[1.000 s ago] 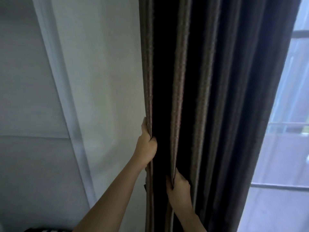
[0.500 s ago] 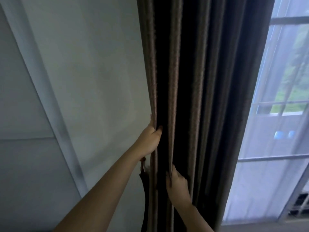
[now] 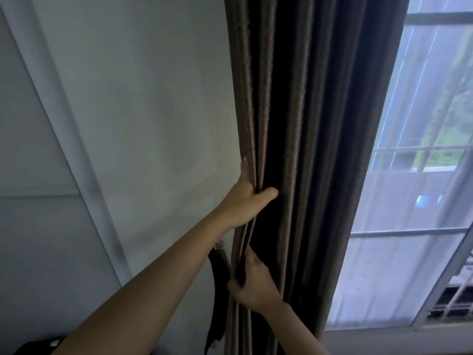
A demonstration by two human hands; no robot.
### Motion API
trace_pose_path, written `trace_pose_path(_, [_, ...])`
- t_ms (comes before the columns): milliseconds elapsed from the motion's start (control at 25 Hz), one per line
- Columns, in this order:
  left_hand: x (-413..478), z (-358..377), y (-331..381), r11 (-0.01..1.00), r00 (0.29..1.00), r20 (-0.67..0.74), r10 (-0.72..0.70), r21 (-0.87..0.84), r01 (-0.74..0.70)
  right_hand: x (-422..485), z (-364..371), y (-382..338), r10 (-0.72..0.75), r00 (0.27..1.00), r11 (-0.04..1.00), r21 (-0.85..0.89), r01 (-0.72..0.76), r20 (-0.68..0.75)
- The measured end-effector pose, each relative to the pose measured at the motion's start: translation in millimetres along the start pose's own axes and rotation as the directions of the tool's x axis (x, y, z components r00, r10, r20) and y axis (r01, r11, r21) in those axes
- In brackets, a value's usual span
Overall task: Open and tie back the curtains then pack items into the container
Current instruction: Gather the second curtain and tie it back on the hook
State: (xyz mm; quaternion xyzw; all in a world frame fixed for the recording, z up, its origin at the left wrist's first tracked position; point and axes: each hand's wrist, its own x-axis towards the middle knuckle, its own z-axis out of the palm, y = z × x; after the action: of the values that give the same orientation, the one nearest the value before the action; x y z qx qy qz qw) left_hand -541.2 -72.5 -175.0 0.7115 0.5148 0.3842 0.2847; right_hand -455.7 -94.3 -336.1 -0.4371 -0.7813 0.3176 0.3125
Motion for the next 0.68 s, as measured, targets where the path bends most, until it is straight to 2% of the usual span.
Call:
trace_pose_path(80, [5, 4, 0, 0.993, 0.998, -0.066, -0.016, 0.114, 0.024, -3, 2, -3, -0.001, 1.0, 0.999, -0.037, 0.002, 0.01])
trace_pose_path(120, [6, 4, 0, 0.986, 0.995, -0.1, -0.027, 0.164, 0.043, -3, -2, -5, -0.041, 0.998, 0.997, -0.066, 0.038, -0.04])
trace_pose_path(160, [6, 2, 0, 0.977, 0.992, -0.119, -0.033, 0.205, 0.057, -2, -9, -9, -0.111, 0.981, 0.99, -0.108, 0.094, -0.161])
trace_pose_path(200, [6, -3, -1, 0.969, 0.992, -0.12, -0.035, 0.237, 0.063, 2, -21, -12, -0.186, 0.925, 0.978, -0.154, 0.142, -0.331])
trace_pose_path(280, [4, -14, -3, 0.962, 0.993, -0.106, -0.047, 0.264, 0.074, 19, -54, -24, -0.265, 0.692, 0.964, -0.193, 0.182, -0.672])
trace_pose_path(320, [3, -19, -4, 0.96, 0.993, -0.102, -0.062, 0.266, 0.087, 30, -73, -33, -0.254, 0.601, 0.967, -0.177, 0.186, -0.758])
trace_pose_path(360, [1, -22, -4, 0.959, 0.992, -0.1, -0.074, 0.267, 0.099, 41, -91, -41, -0.223, 0.583, 0.973, -0.144, 0.18, -0.781])
trace_pose_path(400, [0, -23, -5, 0.958, 0.992, -0.098, -0.078, 0.268, 0.102, 50, -104, -48, -0.192, 0.621, 0.979, -0.101, 0.178, -0.76])
trace_pose_path(480, [-2, -21, -5, 0.961, 0.993, -0.097, -0.072, 0.26, 0.095, 61, -112, -49, -0.222, 0.71, 0.974, -0.116, 0.195, -0.668])
trace_pose_path(560, [-2, -17, -4, 0.966, 0.993, -0.099, -0.065, 0.243, 0.088, 58, -103, -39, -0.279, 0.746, 0.96, -0.185, 0.21, -0.605])
trace_pose_path(680, [4, -14, -4, 0.979, 0.995, -0.073, -0.061, 0.193, 0.074, 38, -70, -14, -0.218, 0.853, 0.97, -0.199, 0.138, -0.473])
